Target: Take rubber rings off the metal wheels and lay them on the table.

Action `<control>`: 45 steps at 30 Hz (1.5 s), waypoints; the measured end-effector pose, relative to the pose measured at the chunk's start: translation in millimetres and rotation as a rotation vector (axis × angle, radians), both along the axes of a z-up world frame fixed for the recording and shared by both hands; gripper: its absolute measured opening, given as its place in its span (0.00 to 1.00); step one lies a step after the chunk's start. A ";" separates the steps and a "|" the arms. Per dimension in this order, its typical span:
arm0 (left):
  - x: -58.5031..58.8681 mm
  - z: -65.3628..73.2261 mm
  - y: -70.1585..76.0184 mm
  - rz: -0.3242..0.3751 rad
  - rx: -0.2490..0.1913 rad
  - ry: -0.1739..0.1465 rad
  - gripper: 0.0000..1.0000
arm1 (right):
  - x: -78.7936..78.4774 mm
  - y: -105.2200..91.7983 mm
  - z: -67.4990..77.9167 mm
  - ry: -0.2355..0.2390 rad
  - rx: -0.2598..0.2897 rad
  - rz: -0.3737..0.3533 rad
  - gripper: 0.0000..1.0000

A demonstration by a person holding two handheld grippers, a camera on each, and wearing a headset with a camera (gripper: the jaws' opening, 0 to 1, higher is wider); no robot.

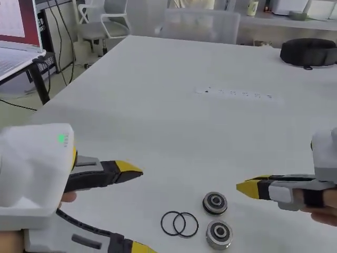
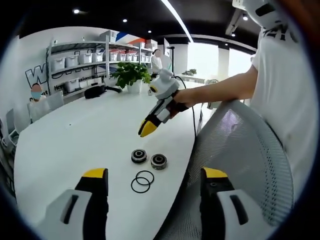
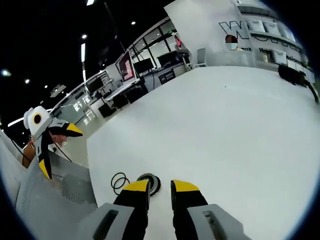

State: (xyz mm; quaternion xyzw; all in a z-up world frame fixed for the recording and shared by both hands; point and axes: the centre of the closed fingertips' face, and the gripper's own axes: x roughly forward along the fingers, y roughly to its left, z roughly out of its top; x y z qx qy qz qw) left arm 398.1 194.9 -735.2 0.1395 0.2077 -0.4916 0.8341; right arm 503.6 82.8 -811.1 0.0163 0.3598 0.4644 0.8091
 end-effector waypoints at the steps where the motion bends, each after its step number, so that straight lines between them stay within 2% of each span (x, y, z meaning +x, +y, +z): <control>1: 2.1 2.0 -1.7 -0.006 0.006 -0.008 0.73 | -0.3 -0.5 -1.4 -0.003 -0.009 0.005 0.14; 7: 11.7 16.5 -17.3 -0.082 0.035 -0.056 0.72 | -3.9 -1.7 -7.7 -0.014 -0.047 0.037 0.14; 11: 24.1 28.6 -26.5 -0.110 0.038 -0.090 0.71 | -5.9 -1.3 -11.6 -0.017 -0.063 0.058 0.14; 14: 33.1 33.9 -32.2 -0.137 0.059 -0.121 0.70 | -6.7 -1.8 -15.8 -0.022 -0.080 0.074 0.14; 18: 47.4 38.8 -41.5 -0.157 0.074 -0.138 0.69 | -9.1 -1.6 -21.3 -0.024 -0.095 0.097 0.14; 20: 54.2 42.6 -47.6 -0.172 0.091 -0.175 0.69 | -9.8 -2.3 -24.4 -0.025 -0.102 0.109 0.14; 21: 56.5 44.9 -52.2 -0.185 0.093 -0.189 0.70 | -10.5 -1.7 -25.1 -0.025 -0.107 0.114 0.14; 26: 66.4 51.7 -69.9 -0.221 0.067 -0.208 0.69 | -15.0 -0.6 -30.2 -0.033 -0.134 0.148 0.14; 29: 71.9 50.8 -76.3 -0.229 0.057 -0.206 0.67 | -16.0 -0.7 -31.7 -0.037 -0.142 0.162 0.15; 33: 78.8 42.0 -84.8 -0.248 0.065 -0.201 0.62 | -17.4 2.2 -32.2 -0.049 -0.140 0.180 0.16; 36: 85.1 36.7 -90.2 -0.252 0.054 -0.200 0.60 | -17.9 4.5 -31.8 -0.055 -0.132 0.187 0.18; 37: 89.2 34.6 -92.5 -0.247 0.037 -0.198 0.60 | -18.1 5.6 -31.8 -0.059 -0.129 0.190 0.19; 40: 96.1 26.5 -96.1 -0.236 -0.022 -0.156 0.53 | -18.0 7.2 -32.4 -0.068 -0.127 0.194 0.20; 41: 98.4 23.1 -95.7 -0.227 -0.030 -0.142 0.51 | -17.2 7.6 -32.7 -0.081 -0.129 0.197 0.20; 45: 111.7 4.3 -92.2 -0.177 -0.036 -0.125 0.44 | -17.6 9.8 -32.5 -0.085 -0.118 0.202 0.21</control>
